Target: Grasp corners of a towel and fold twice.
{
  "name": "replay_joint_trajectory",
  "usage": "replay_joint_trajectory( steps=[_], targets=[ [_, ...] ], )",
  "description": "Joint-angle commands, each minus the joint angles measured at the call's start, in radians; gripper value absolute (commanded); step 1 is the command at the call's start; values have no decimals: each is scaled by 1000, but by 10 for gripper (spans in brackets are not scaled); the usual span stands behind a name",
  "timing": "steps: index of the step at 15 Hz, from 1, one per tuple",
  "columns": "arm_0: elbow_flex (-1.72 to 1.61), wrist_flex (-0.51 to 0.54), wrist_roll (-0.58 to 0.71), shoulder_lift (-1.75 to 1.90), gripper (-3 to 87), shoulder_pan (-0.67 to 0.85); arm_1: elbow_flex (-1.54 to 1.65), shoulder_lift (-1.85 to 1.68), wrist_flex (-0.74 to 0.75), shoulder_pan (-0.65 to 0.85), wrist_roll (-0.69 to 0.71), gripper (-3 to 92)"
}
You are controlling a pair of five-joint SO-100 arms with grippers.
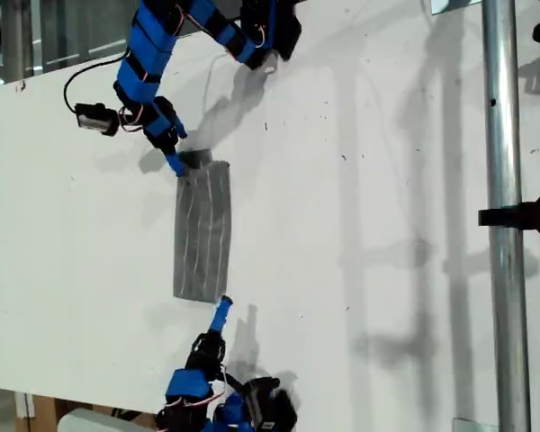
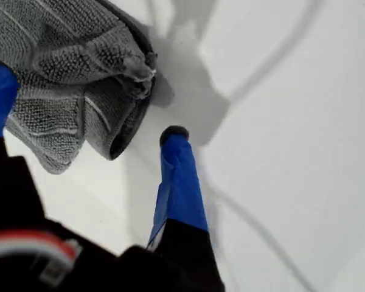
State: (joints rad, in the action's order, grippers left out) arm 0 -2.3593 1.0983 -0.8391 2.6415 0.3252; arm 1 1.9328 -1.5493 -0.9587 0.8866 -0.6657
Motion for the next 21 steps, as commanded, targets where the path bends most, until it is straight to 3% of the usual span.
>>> replay_joint_trajectory(
  steps=[1,5,8,9,10,13,15,20,21],
  targets=[
    [-199,-63,-74,416,278,-95,-72,86,3,-57,-112,458],
    [-356,5,-126,795,269,-124,-143,190,-18,-167,-150,434],
    [-373,25,-127,824,266,-132,-284,299,-21,-215,-135,294],
    [-379,25,-127,824,266,-140,-345,342,-28,-219,-120,221],
    [-387,25,-135,825,266,-146,-388,371,-34,-215,-130,91],
    [-399,21,-147,825,263,-155,-497,374,-242,-163,-95,1],
    [-402,12,-140,825,261,-164,-357,189,-413,-114,-103,-2],
    [-463,-34,-144,825,257,-190,-89,-304,-810,-163,-310,-3],
    [-463,-34,-147,825,257,-199,-100,-347,-818,-199,-328,-3]
  ],
)
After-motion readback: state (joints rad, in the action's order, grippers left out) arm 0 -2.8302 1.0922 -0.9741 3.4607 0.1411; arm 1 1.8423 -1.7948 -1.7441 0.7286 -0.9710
